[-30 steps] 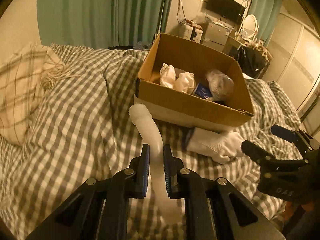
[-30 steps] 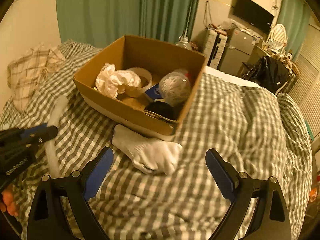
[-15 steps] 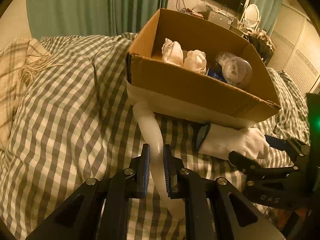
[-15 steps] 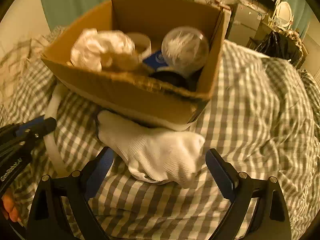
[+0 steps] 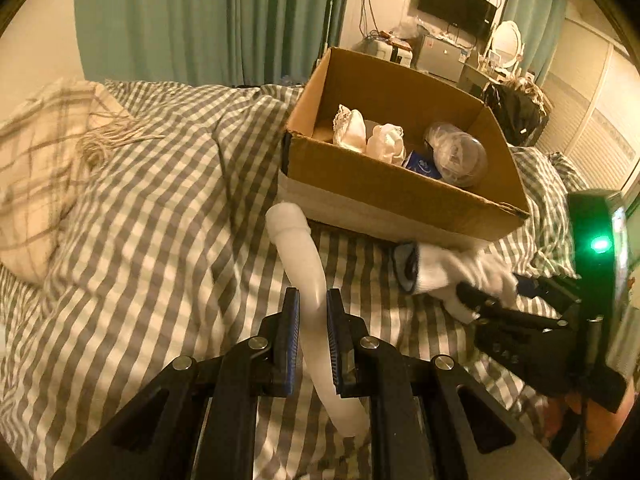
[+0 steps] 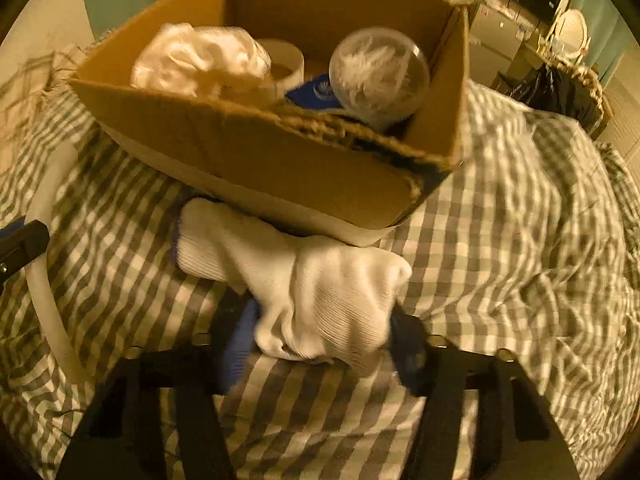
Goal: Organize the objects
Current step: 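Grasp the white glove with the right gripper while the left gripper holds the tube, then carry the tube and glove into the box and open both grippers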
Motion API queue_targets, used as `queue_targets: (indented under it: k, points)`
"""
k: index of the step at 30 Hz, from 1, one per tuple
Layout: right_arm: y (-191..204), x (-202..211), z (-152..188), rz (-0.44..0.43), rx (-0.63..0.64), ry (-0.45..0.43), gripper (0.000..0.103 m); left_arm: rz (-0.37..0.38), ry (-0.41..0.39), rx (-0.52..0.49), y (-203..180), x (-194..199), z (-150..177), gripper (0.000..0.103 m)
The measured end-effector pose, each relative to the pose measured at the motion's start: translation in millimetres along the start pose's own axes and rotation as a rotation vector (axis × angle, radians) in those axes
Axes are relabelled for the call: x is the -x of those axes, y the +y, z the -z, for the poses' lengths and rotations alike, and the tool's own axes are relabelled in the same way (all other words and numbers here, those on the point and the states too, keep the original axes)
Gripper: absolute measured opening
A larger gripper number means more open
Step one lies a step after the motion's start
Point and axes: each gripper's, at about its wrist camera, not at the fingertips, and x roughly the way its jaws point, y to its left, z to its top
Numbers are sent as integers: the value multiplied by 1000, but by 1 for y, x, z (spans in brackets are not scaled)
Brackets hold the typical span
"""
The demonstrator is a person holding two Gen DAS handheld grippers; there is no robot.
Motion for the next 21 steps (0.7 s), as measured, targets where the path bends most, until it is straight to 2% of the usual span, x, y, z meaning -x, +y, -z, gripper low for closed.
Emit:
queue_targets:
  k: [4, 12, 16, 21]
  points:
    - [7, 35, 9, -8, 28, -77, 45, -3, -11, 9, 3, 16, 7, 13]
    - [0, 100, 27, -67, -34, -169, 44, -19, -81, -31, -2, 62, 3, 13]
    - [0, 132, 22, -68, -29, -223, 44, -15, -120, -48, -7, 79, -12, 13]
    - [2, 170, -6, -66, -12, -310, 44, -3, -162, -72, -14, 89, -44, 13]
